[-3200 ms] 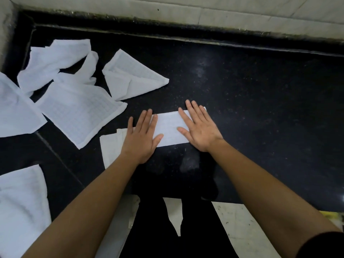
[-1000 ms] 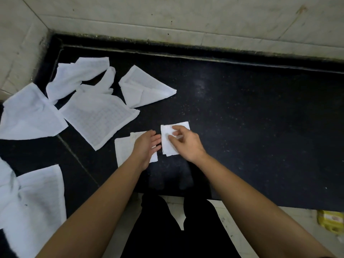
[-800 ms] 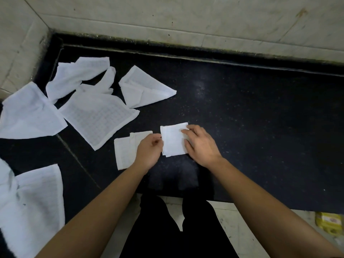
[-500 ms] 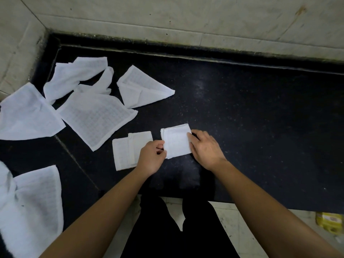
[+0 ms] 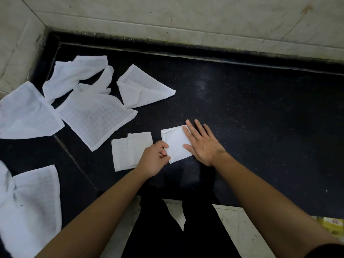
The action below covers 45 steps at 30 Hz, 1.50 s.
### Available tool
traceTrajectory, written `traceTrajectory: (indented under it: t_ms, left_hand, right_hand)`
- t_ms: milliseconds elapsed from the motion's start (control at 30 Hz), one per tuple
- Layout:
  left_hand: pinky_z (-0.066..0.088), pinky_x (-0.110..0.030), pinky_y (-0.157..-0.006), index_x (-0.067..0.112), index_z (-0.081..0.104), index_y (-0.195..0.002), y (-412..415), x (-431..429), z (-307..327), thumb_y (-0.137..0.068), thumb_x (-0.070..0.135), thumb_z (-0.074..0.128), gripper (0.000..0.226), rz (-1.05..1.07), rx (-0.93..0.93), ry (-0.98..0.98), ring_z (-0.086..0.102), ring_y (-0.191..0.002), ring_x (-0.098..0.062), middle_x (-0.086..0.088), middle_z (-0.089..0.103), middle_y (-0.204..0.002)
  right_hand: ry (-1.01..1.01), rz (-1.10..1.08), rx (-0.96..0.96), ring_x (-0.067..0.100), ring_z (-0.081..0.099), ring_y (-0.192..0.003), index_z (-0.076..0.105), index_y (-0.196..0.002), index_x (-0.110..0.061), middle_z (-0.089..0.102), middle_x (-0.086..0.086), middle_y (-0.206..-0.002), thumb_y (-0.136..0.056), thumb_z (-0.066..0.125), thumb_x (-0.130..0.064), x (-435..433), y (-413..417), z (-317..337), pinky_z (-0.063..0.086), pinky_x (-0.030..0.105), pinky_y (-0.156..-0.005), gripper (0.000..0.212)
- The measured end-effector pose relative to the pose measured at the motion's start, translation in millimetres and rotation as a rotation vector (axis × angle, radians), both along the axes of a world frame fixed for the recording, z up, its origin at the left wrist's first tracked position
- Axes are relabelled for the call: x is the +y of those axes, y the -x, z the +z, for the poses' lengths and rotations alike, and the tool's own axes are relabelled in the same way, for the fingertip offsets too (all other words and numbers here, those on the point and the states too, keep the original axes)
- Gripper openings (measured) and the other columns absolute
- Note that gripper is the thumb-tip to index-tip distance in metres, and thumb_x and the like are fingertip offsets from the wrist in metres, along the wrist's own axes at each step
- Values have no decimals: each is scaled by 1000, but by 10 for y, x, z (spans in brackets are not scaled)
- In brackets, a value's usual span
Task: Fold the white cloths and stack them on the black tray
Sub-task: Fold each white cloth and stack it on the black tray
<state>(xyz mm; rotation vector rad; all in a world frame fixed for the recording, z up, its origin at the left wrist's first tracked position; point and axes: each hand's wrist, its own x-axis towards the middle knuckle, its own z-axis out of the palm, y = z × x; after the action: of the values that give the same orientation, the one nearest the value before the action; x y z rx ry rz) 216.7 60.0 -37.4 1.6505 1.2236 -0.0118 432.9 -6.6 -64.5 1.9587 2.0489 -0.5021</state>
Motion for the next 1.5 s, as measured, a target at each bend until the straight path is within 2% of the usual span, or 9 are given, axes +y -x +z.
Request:
traceTrajectory:
  t_ms: [133, 267, 400, 500, 600, 1033, 1133, 1267, 1500]
  left_hand:
    - [56, -22, -76, 17, 62, -108, -24, 19, -40, -88, 9, 72, 24, 81, 5, -17, 67, -73, -13, -2, 62, -92]
    - [51, -24, -81, 15, 61, -120, 1, 3, -28, -94, 18, 63, 26, -9, 36, -336, 59, -87, -10, 0, 55, -115]
    - [48, -42, -97, 12, 56, -137, -16, 93, -95, -99, 24, 56, 40, -345, 118, -642, 49, -126, -28, -12, 44, -148]
    - [29, -46, -115, 15, 25, -156, -82, 235, -91, -106, 35, 35, 55, -581, 367, -589, 18, -149, -27, -6, 9, -166]
    - [24, -45, -118, 13, 9, -158, -87, 343, -85, -107, 36, 26, 59, -635, 417, -562, 8, -151, -23, -1, -4, -167]
    - [30, -49, -110, 10, 6, -158, 14, 571, -221, -84, 75, 34, 102, -806, 405, -625, 21, -143, -28, -4, -7, -167]
    - [33, -50, -111, 6, 14, -157, 74, 481, -234, -86, 74, 34, 100, -768, 382, -650, 23, -146, -29, -9, 2, -167]
    - [23, -51, -117, 8, 4, -158, 75, 440, -201, -87, 73, 28, 99, -773, 427, -586, 4, -153, -28, -8, -9, -166]
    - [10, -48, -121, 15, -11, -157, 65, 391, -53, -92, 70, 32, 95, -683, 435, -485, -19, -151, -24, -6, -25, -163]
  right_hand:
    - [-7, -22, 1, 27, -14, -153, -14, -158, -16, -21, 5, -165, -100, 0, -60, -6, -41, -70, 0, 47, -125, 74]
    - [-36, -54, 22, 28, -12, -154, -9, -159, -13, -18, 10, -166, -102, 5, -60, -12, 16, -74, -1, 47, -125, 75]
    - [-46, -57, 45, 31, -12, -153, -11, -159, -17, -21, 9, -165, -103, 9, -59, -17, 56, -65, -3, 50, -124, 72]
    - [-47, -38, 50, 32, -12, -153, -12, -159, -20, -23, 9, -164, -102, 8, -61, -7, 43, -88, -2, 52, -124, 72]
    - [-46, -20, 29, 30, -12, -154, -11, -159, -18, -22, 8, -165, -101, 10, -64, -26, -12, -117, 1, 51, -125, 77]
    - [-30, -39, 38, 26, -9, -154, -12, -158, -13, -15, 11, -166, -94, 8, -75, -5, -46, -136, 4, 49, -125, 91]
    - [-58, -216, 190, 27, 5, -153, 1, -160, -9, 2, 13, -167, -95, 25, -74, 10, 60, 22, 8, 46, -125, 95]
    - [-89, -645, 294, 27, 51, -120, 48, -141, -14, 53, 10, -134, -98, 41, -62, 147, 195, 206, 43, 41, -101, 65]
    - [132, -1125, 750, 16, 65, -94, 66, -85, -25, 69, -6, -96, -90, 67, -39, 360, 147, 330, 52, 30, -82, 15]
